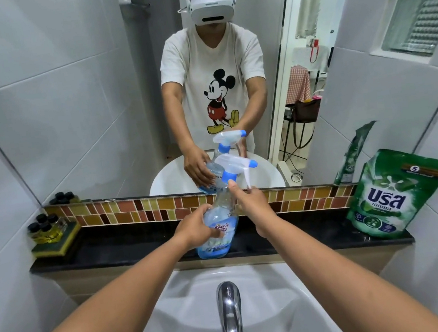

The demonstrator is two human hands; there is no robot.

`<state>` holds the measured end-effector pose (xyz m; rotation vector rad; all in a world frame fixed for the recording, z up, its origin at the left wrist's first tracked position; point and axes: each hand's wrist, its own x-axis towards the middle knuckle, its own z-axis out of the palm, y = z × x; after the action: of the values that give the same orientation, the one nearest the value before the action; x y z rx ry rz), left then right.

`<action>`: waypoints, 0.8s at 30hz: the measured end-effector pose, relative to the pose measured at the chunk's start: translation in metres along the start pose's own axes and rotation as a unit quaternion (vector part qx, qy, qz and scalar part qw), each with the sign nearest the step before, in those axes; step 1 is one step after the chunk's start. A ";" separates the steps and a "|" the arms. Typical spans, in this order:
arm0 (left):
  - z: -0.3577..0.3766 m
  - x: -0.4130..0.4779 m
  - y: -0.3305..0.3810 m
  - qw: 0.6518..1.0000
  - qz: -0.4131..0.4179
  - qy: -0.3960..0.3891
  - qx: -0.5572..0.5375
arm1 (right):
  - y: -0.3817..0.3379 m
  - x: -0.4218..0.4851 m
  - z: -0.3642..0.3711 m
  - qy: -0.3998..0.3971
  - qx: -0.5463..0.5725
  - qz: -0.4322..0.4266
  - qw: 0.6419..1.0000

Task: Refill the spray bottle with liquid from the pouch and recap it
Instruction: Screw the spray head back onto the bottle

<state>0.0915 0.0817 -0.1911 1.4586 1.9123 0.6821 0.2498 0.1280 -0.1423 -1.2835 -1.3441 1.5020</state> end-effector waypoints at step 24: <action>-0.009 0.012 -0.011 0.998 0.007 -0.061 -0.018 | -0.042 0.014 -0.027 -0.009 0.033 -0.112 0.993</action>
<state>0.0753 0.0905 -0.1948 1.4584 1.7886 0.6169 0.2691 0.1562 -0.1024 -1.0439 -1.3883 1.3928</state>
